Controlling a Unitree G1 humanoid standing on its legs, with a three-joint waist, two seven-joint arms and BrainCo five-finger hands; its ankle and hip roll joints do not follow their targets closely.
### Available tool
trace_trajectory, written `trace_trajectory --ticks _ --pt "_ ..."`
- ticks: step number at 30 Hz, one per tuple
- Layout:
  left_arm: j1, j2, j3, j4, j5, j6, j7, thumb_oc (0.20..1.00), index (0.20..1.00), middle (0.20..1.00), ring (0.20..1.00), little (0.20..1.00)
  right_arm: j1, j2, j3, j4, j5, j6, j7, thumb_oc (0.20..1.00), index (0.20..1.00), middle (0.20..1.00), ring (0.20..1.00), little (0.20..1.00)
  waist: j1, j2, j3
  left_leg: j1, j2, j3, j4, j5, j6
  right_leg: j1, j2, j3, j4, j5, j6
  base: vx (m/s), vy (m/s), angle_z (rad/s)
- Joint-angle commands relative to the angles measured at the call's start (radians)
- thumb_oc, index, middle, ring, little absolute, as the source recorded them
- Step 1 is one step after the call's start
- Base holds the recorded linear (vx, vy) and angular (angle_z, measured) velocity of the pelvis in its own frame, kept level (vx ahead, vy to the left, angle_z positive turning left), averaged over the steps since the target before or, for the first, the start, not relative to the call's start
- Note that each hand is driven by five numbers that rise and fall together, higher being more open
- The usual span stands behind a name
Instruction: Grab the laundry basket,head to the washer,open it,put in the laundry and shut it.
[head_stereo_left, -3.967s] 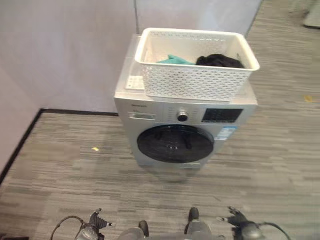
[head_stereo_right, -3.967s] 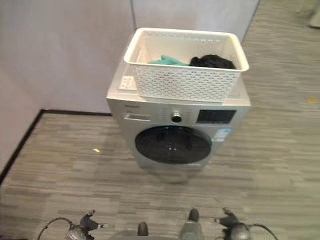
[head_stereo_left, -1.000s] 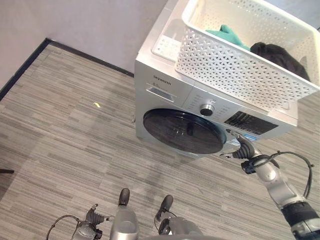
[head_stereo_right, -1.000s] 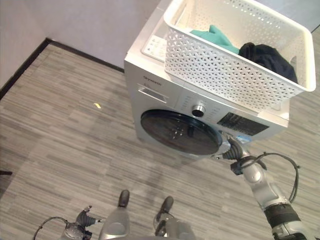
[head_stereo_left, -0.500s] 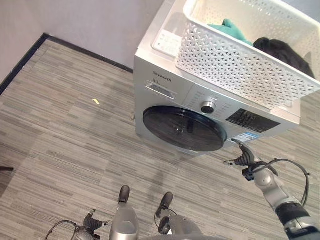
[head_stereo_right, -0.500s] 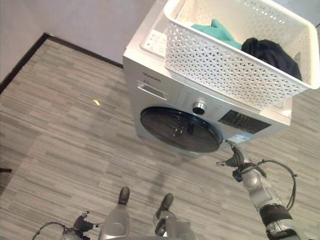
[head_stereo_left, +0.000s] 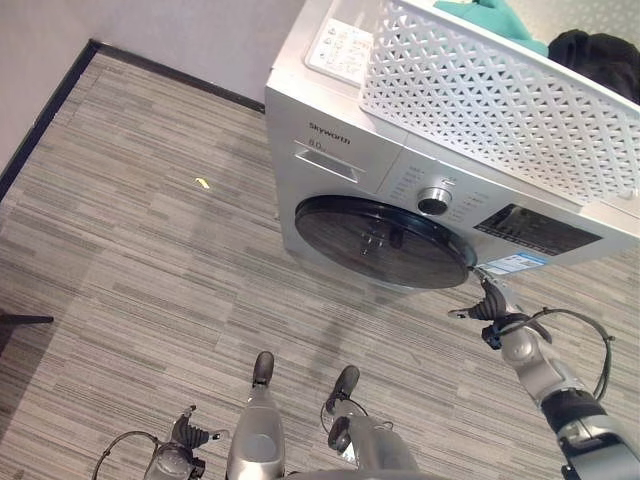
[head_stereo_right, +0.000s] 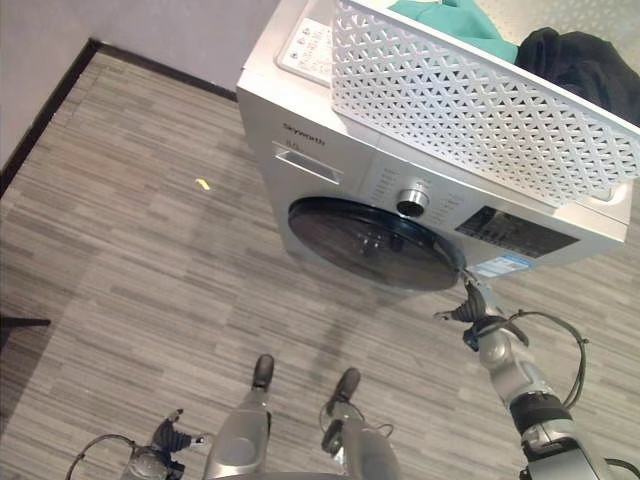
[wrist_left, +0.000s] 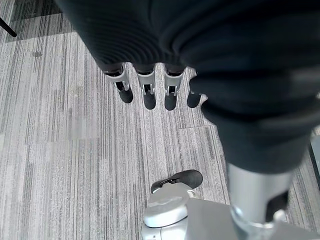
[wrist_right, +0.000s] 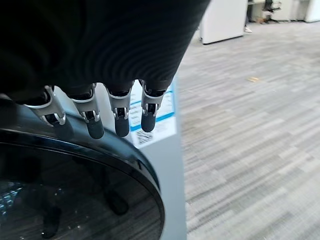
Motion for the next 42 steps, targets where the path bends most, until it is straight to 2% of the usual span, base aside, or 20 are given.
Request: trace_trajectory --ticks 1,6,9,14,23,34,37,39,42 --pt "-0.024 0.018 -0.027 0.040 0.034 -0.013 0.037 1.000 1.000 1.000 1.000 1.000 -0.020 -0.031 0.012 -0.020 -0.033 -0.002 -0.061 1.000 1.000 1.000 1.000 1.000 0.022 -0.052 -0.005 -0.034 -0.006 -0.028 -0.032 0.035 0.030 -0.016 -0.120 0.094 -0.003 0.049 0.121 0.00 0.000 0.00" --pt "-0.031 0.016 -0.031 0.033 0.030 -0.015 0.050 1.000 1.000 1.000 1.000 1.000 -0.010 -0.027 0.009 -0.026 -0.053 0.000 -0.085 1.000 1.000 1.000 1.000 1.000 0.017 -0.050 0.000 -0.045 -0.012 -0.030 -0.026 0.034 0.033 -0.023 -0.128 0.093 -0.003 0.054 0.123 0.00 0.000 0.00" --pt "-0.038 0.013 -0.048 0.036 0.025 -0.018 0.062 1.000 1.000 1.000 1.000 1.000 -0.046 0.017 0.050 0.077 -0.034 0.006 -0.103 1.000 1.000 1.000 1.000 1.000 0.021 -0.046 0.013 -0.063 -0.018 -0.032 -0.019 0.036 0.035 -0.034 -0.131 0.093 -0.003 0.060 0.123 0.00 0.000 0.00" --pt "-0.041 0.009 -0.064 0.027 0.008 -0.019 0.068 1.000 1.000 1.000 1.000 1.000 -0.105 0.041 0.124 0.145 -0.041 0.018 -0.087 1.000 1.000 1.000 1.000 1.000 0.035 -0.037 0.033 -0.079 -0.019 -0.034 -0.013 0.037 0.034 -0.043 -0.134 0.090 -0.003 0.064 0.124 0.00 0.000 0.00" --pt "-0.040 0.007 -0.088 0.020 -0.012 -0.024 0.067 1.000 1.000 1.000 1.000 1.000 -0.196 0.049 0.177 0.236 0.000 0.021 -0.066 1.000 1.000 1.000 1.000 1.000 0.048 -0.032 0.048 -0.107 -0.030 -0.041 0.001 0.037 0.037 -0.060 -0.145 0.089 -0.003 0.076 0.127 0.00 0.000 0.00" --pt "-0.034 0.019 -0.092 -0.008 -0.031 -0.022 0.058 1.000 1.000 1.000 1.000 1.000 -0.214 0.120 0.159 0.235 0.247 -0.035 0.016 1.000 1.000 1.000 1.000 1.000 0.056 -0.030 0.046 -0.108 -0.040 -0.039 0.016 0.028 0.043 -0.054 -0.150 0.091 -0.003 0.077 0.124 0.00 0.000 0.00" --pt "0.008 0.067 -0.093 -0.135 -0.020 -0.028 0.035 1.000 1.000 1.000 1.000 1.000 -0.203 0.128 0.149 0.231 0.347 -0.059 0.072 1.000 1.000 1.000 1.000 1.000 0.067 -0.023 0.041 -0.099 -0.040 -0.042 0.016 0.025 0.041 -0.042 -0.151 0.086 -0.003 0.072 0.124 0.00 -0.011 0.00" --pt "0.094 0.153 -0.078 -0.380 -0.028 -0.042 -0.029 1.000 1.000 1.000 1.000 1.000 -0.173 0.136 0.138 0.197 0.430 -0.074 0.131 1.000 1.000 1.000 1.000 1.000 0.077 -0.007 0.038 -0.086 -0.036 -0.046 0.015 0.023 0.038 -0.025 -0.149 0.079 -0.003 0.063 0.121 0.01 -0.038 -0.01" --pt "0.246 0.292 -0.004 -0.714 -0.098 -0.061 -0.148 1.000 1.000 1.000 1.000 1.000 -0.121 0.142 0.180 0.090 0.403 -0.072 0.209 1.000 1.000 1.000 1.000 1.000 0.090 0.019 0.027 -0.063 -0.029 -0.047 0.011 0.020 0.034 0.001 -0.146 0.070 -0.003 0.052 0.121 0.02 -0.021 0.04"
